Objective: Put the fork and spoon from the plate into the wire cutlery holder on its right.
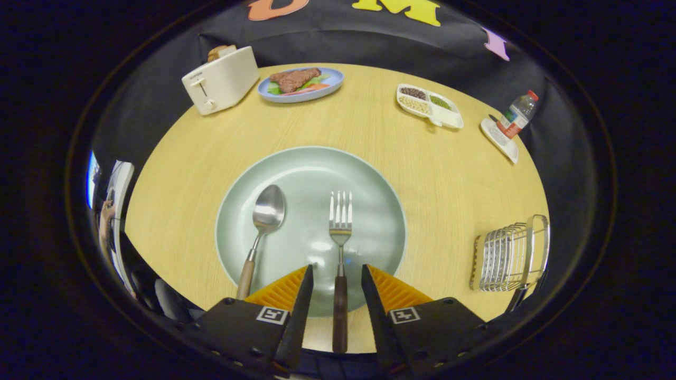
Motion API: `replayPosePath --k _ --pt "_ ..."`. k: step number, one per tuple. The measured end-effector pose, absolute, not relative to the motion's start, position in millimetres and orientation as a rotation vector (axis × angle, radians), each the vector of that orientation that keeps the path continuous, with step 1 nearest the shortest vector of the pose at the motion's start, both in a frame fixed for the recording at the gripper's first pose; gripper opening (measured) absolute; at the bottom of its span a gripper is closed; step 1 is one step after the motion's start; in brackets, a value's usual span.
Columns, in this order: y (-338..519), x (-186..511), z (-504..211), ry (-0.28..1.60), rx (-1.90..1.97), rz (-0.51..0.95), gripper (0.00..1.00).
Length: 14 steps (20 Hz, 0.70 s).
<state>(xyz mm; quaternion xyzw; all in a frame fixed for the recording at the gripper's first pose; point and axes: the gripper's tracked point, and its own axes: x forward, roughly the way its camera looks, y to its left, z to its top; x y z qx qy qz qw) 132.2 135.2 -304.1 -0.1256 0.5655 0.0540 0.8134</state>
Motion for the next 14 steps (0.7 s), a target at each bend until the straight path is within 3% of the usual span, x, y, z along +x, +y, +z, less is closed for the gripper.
replayPosePath --k 2,4,9,14 --pt "134 135 -310 1.226 -0.273 0.103 0.37" --pt "136 133 -317 1.241 -0.275 0.106 0.35" --pt "136 133 -318 1.264 -0.256 0.099 0.05" --pt "131 131 -298 1.21 -0.252 0.12 0.01"
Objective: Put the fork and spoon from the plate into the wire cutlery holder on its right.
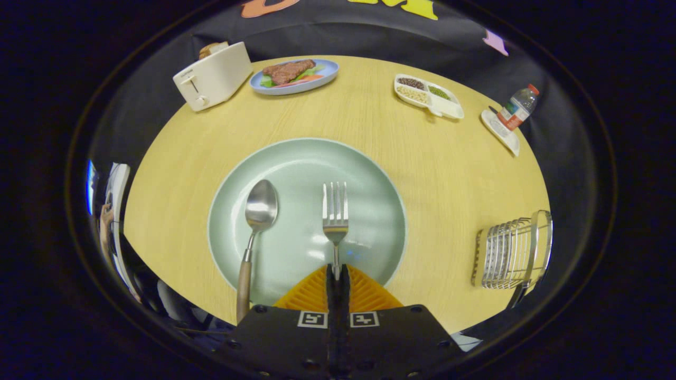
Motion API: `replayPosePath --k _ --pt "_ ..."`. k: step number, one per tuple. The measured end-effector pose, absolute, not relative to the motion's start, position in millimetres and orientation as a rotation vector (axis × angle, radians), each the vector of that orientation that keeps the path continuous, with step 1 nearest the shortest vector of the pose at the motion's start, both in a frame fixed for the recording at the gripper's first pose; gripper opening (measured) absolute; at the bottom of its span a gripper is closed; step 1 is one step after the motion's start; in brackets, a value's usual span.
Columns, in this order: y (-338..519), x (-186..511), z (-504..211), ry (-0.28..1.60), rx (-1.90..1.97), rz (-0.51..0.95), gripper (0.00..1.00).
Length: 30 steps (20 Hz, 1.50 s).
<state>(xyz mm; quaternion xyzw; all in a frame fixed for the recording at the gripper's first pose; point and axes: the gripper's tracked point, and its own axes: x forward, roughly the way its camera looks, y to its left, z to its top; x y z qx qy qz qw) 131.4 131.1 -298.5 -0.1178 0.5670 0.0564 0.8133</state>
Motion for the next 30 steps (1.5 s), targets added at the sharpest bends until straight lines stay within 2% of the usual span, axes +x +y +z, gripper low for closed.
replayPosePath --k 5,14,19,30 --pt "107 121 -253 1.14 -0.234 0.13 0.01" --pt "-12 109 -193 1.076 -0.138 -0.014 0.01" --pt "-62 101 -181 1.071 -0.115 -0.068 0.01" --pt "-90 114 -186 1.086 -0.104 -0.088 0.05"
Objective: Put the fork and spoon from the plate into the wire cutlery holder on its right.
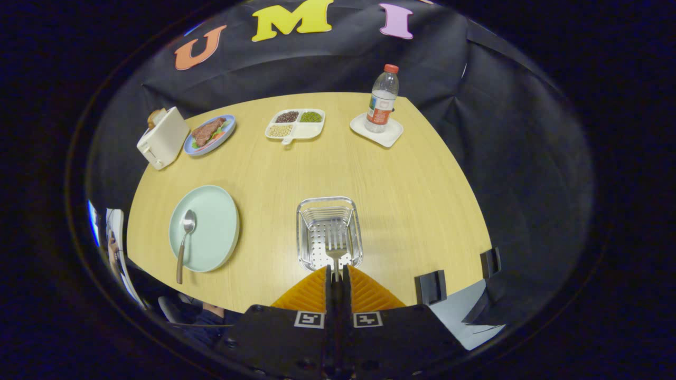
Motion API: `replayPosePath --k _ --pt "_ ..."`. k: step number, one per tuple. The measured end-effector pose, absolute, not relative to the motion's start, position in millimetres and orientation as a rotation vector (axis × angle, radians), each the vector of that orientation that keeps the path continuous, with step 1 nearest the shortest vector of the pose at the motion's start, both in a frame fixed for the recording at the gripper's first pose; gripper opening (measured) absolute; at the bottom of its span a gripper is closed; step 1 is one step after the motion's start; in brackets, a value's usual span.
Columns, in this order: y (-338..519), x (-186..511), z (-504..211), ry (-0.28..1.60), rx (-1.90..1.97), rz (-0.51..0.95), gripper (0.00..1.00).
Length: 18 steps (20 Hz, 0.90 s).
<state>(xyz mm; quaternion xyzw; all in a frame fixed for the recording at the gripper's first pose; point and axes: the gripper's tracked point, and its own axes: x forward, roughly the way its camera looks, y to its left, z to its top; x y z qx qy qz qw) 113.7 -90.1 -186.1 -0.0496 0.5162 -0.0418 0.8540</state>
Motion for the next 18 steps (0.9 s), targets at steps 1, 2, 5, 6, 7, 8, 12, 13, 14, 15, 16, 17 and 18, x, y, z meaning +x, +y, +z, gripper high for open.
replayPosePath --k 1,2,5,6,7,8,12,13,14,15,16,17,18 --pt "-91 114 -187 1.088 -0.101 -0.09 0.05" --pt "-92 115 -187 1.085 -0.104 -0.092 0.05" --pt "-94 122 -180 1.051 -0.122 -0.102 0.1" --pt "-95 122 -179 1.041 -0.128 -0.103 0.1" --pt "-93 123 -172 1.029 -0.13 -0.102 0.11" --pt "-94 125 -172 1.015 -0.136 -0.104 0.24" --pt "-90 126 -159 0.977 -0.166 -0.11 0.59" --pt "-86 126 -155 0.967 -0.167 -0.105 0.63" --pt "-83 126 -152 0.959 -0.168 -0.103 0.73" --pt "-77 126 -149 0.952 -0.161 -0.094 0.82" --pt "-69 124 -146 0.948 -0.148 -0.086 0.91" --pt "-62 123 -142 0.944 -0.145 -0.077 0.95" --pt "-56 123 -140 0.937 -0.152 -0.074 0.96"
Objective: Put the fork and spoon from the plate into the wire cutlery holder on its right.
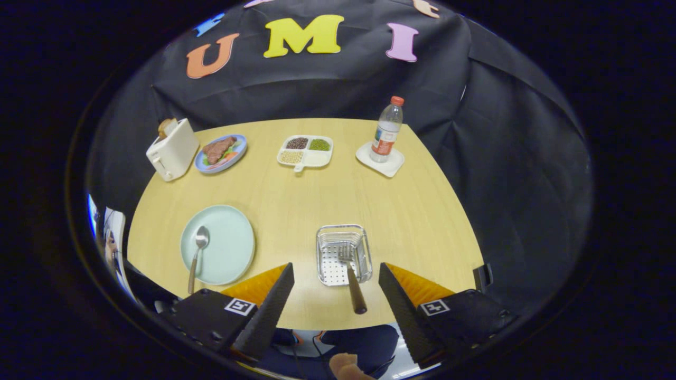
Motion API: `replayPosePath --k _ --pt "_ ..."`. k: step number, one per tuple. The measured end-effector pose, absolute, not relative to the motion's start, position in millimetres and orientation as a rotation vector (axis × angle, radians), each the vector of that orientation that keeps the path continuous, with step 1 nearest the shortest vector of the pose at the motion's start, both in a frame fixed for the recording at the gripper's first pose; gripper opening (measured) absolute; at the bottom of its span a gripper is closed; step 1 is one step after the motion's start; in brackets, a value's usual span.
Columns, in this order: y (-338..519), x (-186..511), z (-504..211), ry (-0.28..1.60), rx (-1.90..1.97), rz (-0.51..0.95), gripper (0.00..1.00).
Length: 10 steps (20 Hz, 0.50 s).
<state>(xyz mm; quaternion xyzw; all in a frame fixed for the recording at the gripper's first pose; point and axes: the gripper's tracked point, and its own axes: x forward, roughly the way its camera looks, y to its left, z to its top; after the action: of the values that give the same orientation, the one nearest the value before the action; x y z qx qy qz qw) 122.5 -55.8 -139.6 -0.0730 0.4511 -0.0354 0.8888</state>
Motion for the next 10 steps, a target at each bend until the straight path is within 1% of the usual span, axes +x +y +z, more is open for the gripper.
replayPosePath --k 3,10 --pt "-31 121 -135 0.92 -0.193 -0.053 0.97" --pt "58 111 -153 0.966 -0.21 0.083 0.97"
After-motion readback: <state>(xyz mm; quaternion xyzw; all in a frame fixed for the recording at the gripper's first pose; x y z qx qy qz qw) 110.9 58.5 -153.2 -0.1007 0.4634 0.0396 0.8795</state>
